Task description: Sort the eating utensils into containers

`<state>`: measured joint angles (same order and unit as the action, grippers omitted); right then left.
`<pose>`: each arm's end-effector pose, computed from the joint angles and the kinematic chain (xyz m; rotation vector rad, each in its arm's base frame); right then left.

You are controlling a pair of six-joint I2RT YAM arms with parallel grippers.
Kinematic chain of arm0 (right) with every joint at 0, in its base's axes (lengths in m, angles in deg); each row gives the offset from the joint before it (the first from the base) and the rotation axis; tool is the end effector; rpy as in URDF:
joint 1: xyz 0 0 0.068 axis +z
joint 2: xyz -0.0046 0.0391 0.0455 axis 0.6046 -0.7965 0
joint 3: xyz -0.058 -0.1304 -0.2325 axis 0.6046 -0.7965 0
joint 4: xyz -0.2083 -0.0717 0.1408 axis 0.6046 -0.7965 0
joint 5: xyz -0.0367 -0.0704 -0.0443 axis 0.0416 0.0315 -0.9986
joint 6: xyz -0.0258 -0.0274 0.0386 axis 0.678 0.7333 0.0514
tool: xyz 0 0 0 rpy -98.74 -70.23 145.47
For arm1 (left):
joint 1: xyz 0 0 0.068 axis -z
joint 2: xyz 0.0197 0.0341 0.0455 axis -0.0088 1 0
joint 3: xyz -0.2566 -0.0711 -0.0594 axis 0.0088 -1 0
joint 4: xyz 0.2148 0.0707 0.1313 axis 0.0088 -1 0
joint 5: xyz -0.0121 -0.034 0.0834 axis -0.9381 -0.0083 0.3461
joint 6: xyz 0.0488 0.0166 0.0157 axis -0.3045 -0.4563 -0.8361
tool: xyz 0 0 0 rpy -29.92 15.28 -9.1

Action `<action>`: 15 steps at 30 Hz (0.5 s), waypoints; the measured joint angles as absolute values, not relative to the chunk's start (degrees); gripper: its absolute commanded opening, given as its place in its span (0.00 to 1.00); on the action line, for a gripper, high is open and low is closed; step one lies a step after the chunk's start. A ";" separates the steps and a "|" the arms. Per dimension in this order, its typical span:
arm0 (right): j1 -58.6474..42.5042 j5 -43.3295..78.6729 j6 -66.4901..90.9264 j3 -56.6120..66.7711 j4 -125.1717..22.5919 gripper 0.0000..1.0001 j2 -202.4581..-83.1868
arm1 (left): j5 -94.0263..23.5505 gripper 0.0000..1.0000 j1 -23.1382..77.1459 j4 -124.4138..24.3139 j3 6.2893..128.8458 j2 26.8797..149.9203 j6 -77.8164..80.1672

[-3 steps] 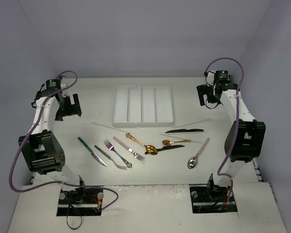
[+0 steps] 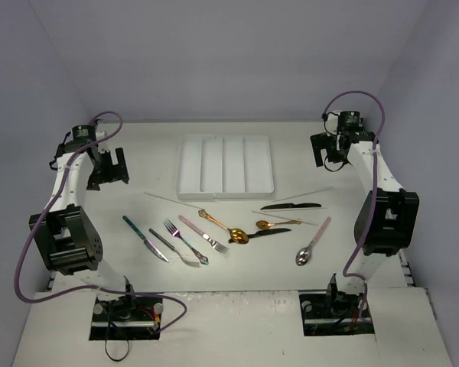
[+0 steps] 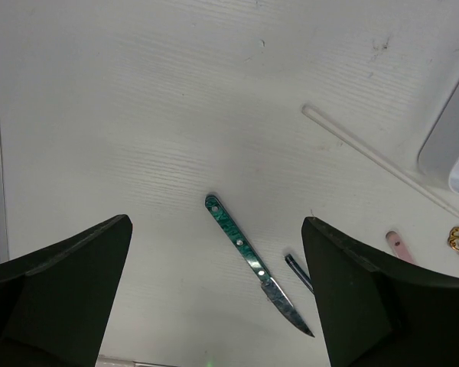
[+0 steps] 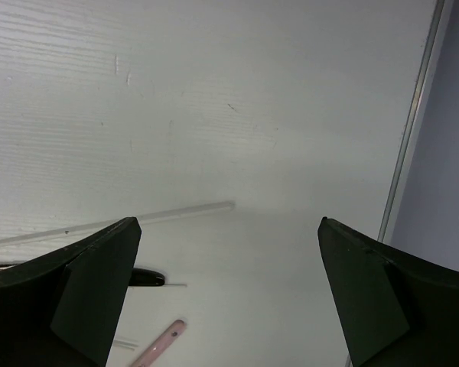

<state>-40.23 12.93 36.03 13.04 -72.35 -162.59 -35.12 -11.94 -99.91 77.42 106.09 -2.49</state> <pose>0.4063 -0.0196 0.2886 -0.3008 2.2320 -0.1309 0.3357 0.0690 0.2956 -0.4069 2.5570 -0.1555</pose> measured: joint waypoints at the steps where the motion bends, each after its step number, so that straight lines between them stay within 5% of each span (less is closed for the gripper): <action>1: -40.23 12.93 36.03 12.91 -72.36 1.00 -162.46 | -35.45 0.90 -11.94 -99.93 77.35 106.06 -2.76; 15: -40.23 12.93 36.12 11.45 -72.38 1.00 -161.31 | -50.82 0.90 -11.77 -99.95 76.97 100.83 -25.34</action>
<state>-40.23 12.93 36.12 11.45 -72.38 -161.31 -50.82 -11.77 -99.95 76.97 100.83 -25.34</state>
